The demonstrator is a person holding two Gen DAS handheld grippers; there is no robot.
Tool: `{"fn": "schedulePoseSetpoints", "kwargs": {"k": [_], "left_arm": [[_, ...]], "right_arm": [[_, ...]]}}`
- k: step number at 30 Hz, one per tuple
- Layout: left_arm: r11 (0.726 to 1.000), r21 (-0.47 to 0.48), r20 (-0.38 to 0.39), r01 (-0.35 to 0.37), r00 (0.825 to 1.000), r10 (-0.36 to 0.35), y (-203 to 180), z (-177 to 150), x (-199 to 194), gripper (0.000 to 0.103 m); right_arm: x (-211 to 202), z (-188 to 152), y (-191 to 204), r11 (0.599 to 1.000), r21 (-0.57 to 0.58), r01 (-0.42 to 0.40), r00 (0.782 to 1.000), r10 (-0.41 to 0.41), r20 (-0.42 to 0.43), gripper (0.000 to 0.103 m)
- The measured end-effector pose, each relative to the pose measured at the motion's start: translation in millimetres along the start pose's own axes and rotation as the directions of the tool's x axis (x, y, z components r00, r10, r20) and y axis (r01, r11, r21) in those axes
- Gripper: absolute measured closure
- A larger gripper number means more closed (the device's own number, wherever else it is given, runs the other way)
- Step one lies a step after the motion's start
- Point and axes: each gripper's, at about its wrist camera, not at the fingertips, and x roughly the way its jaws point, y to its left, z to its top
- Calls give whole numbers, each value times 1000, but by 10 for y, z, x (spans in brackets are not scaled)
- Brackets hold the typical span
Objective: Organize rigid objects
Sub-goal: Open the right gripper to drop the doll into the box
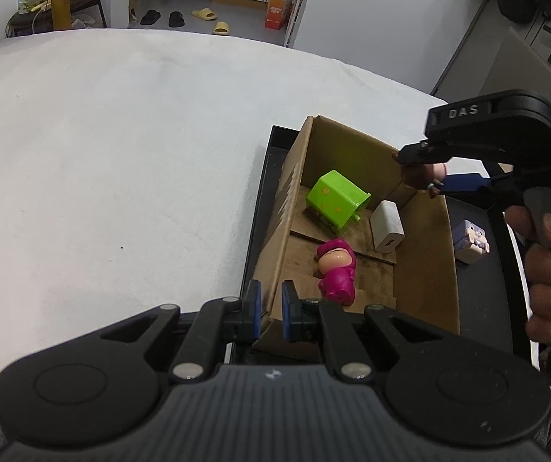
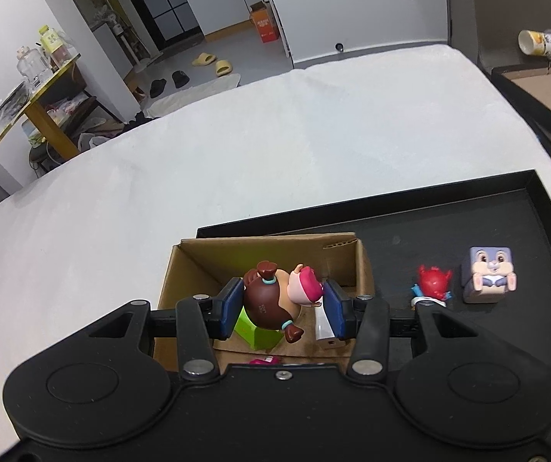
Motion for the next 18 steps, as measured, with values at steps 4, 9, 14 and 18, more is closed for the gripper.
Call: {"fn": "schedulePoseSetpoints", "kwargs": {"k": [4, 9, 14, 18], "left_arm": [[1000, 1, 0, 7, 1000, -7, 8, 1, -4, 93], [1000, -6, -1, 14, 1000, -14, 25, 5, 1, 93], [1000, -4, 0, 15, 1000, -15, 24, 10, 7, 93], [1000, -2, 2, 13, 1000, -13, 20, 6, 5, 93]], "right_arm": [[82, 10, 19, 1000, 19, 3, 1000, -3, -11, 58], [187, -6, 4, 1000, 30, -3, 1000, 3, -23, 57], [174, -24, -69, 999, 54, -8, 999, 9, -31, 57], [64, -54, -148, 998, 67, -19, 999, 21, -29, 57]]}}
